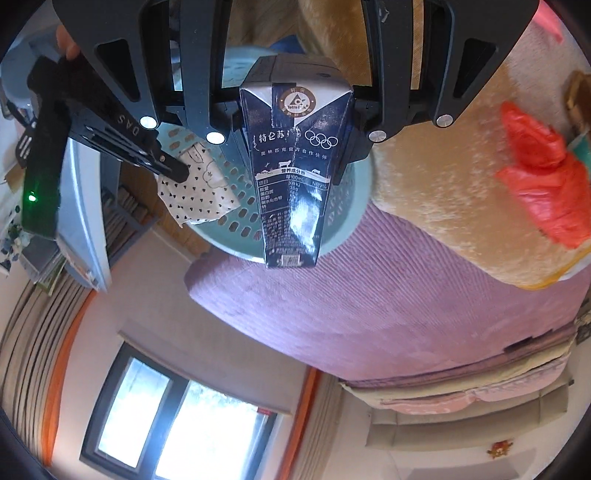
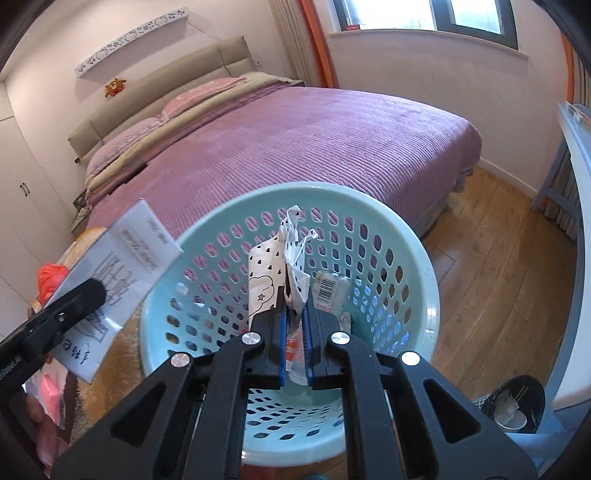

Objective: Collect trash
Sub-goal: 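Carry carton and dotted paper over the basket and open both tools, then grasp the clear plastic bottle with left tool while right tool grasps the pink packet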

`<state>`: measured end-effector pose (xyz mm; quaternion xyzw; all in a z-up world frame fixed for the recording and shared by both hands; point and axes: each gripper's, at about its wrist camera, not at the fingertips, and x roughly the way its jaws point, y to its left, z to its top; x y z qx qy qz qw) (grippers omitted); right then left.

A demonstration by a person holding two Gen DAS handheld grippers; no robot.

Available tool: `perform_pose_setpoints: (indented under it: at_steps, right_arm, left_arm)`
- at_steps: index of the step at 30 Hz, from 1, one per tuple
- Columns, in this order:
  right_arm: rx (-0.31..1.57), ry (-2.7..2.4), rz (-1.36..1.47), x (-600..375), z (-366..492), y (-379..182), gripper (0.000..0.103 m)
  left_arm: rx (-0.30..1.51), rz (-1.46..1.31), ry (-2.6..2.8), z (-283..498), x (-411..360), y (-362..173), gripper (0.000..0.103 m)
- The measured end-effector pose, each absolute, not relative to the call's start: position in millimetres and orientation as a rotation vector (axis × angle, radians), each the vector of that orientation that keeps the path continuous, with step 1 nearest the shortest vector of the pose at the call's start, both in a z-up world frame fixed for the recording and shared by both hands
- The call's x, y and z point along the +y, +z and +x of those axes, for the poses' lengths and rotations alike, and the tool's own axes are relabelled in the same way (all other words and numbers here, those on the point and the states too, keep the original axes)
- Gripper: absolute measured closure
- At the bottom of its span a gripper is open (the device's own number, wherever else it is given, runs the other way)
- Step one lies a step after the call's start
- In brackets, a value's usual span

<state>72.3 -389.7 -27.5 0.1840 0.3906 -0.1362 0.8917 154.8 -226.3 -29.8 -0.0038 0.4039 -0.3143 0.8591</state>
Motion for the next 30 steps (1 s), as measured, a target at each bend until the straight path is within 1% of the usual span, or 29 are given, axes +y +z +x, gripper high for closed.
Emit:
perform_pose_setpoints:
  at_steps: [1, 2, 4, 5, 6, 7, 8, 9, 10, 11, 16, 22, 26, 28, 30]
  right_arm:
    - [0.817, -0.286, 0.377, -390, 74, -30, 0.097]
    - [0.827, -0.287, 0.375, -390, 76, -32, 0.097]
    - [0.844, -0.284, 0.375, -391, 78, -37, 0.095]
    - [0.851, -0.288, 0.375, -391, 78, -38, 0.091]
    - [0.856, -0.293, 0.374, -392, 77, -40, 0.084]
    - [0.857, -0.295, 0.374, -392, 77, -40, 0.08]
    - [0.855, -0.295, 0.375, -392, 75, -40, 0.071]
    - [0.851, -0.296, 0.376, -392, 72, -40, 0.06]
    - [0.844, -0.297, 0.372, -390, 70, -39, 0.056]
    - [0.837, -0.299, 0.365, -388, 67, -36, 0.055]
    - [0.803, -0.247, 0.327, -366, 54, -20, 0.055]
    - [0.728, -0.14, 0.26, -314, 42, 13, 0.054]
    - [0.685, -0.05, 0.211, -272, 38, 33, 0.045]
    - [0.669, 0.009, 0.191, -248, 37, 41, 0.044]
    - [0.654, 0.055, 0.172, -228, 33, 45, 0.04]
  left_arm:
    - [0.85, -0.008, -0.654, 155, -227, -31, 0.067]
    - [0.853, -0.011, -0.651, 156, -228, -33, 0.056]
    - [0.854, -0.025, -0.642, 155, -227, -34, 0.043]
    - [0.847, -0.025, -0.635, 151, -225, -33, 0.042]
    - [0.842, -0.019, -0.637, 148, -225, -30, 0.042]
    - [0.831, -0.006, -0.64, 143, -222, -28, 0.041]
    - [0.819, 0.002, -0.637, 138, -219, -25, 0.038]
    - [0.806, 0.003, -0.638, 134, -215, -21, 0.035]
    - [0.785, 0.002, -0.638, 127, -209, -17, 0.03]
    - [0.773, 0.002, -0.634, 122, -203, -13, 0.028]
    - [0.711, -0.011, -0.617, 97, -172, 8, 0.028]
    - [0.66, -0.026, -0.525, 70, -119, 28, 0.028]
    - [0.659, -0.076, -0.438, 63, -75, 36, 0.027]
    - [0.658, -0.107, -0.386, 61, -51, 38, 0.027]
    - [0.657, -0.124, -0.321, 59, -25, 39, 0.027]
